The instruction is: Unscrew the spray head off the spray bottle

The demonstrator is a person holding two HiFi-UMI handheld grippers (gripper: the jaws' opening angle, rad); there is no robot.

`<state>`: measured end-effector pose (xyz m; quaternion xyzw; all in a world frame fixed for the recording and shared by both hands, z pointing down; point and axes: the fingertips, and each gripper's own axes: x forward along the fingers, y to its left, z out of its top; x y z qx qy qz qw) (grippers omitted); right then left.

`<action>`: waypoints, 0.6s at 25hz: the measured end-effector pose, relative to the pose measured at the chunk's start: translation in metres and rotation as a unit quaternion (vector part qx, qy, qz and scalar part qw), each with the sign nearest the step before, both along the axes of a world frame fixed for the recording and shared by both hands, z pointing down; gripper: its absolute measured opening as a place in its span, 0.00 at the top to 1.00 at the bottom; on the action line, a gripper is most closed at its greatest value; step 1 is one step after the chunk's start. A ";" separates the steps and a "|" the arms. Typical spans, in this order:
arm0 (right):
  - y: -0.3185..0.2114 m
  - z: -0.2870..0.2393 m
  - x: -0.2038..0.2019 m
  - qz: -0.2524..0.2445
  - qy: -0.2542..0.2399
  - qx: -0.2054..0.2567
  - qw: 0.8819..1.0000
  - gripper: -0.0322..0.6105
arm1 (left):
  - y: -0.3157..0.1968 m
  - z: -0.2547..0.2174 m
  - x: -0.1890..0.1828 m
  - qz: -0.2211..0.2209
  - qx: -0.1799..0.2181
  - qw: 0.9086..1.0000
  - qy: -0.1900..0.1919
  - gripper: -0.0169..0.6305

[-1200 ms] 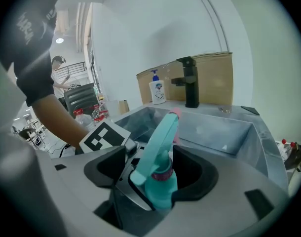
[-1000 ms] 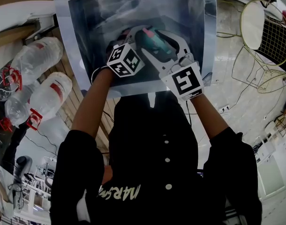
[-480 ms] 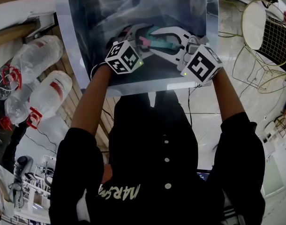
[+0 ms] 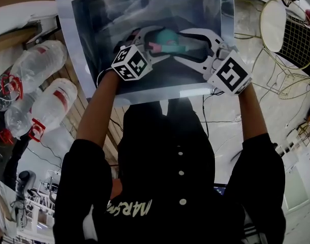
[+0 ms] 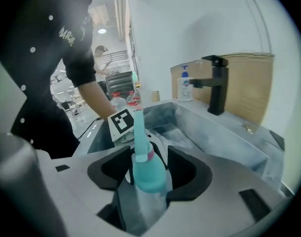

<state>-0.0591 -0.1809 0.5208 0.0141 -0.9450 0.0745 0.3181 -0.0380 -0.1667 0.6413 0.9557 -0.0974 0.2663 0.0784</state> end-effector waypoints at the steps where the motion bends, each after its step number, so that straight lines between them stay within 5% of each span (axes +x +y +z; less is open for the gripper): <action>1: -0.002 -0.006 0.012 0.028 0.004 0.007 1.000 0.56 | 0.000 0.000 0.000 0.000 0.000 1.000 -0.001 0.37; 3: -0.004 -0.029 0.025 0.100 -0.033 0.014 0.994 0.55 | 0.001 0.000 0.001 0.000 0.000 1.000 0.000 0.37; 7: 0.005 -0.054 0.030 0.242 -0.116 -0.011 0.963 0.53 | 0.000 -0.001 0.002 0.000 0.001 1.000 0.002 0.37; 15: 0.041 -0.018 -0.004 0.246 -0.082 -0.046 0.965 0.56 | 0.001 0.000 0.000 0.000 0.004 1.000 0.003 0.37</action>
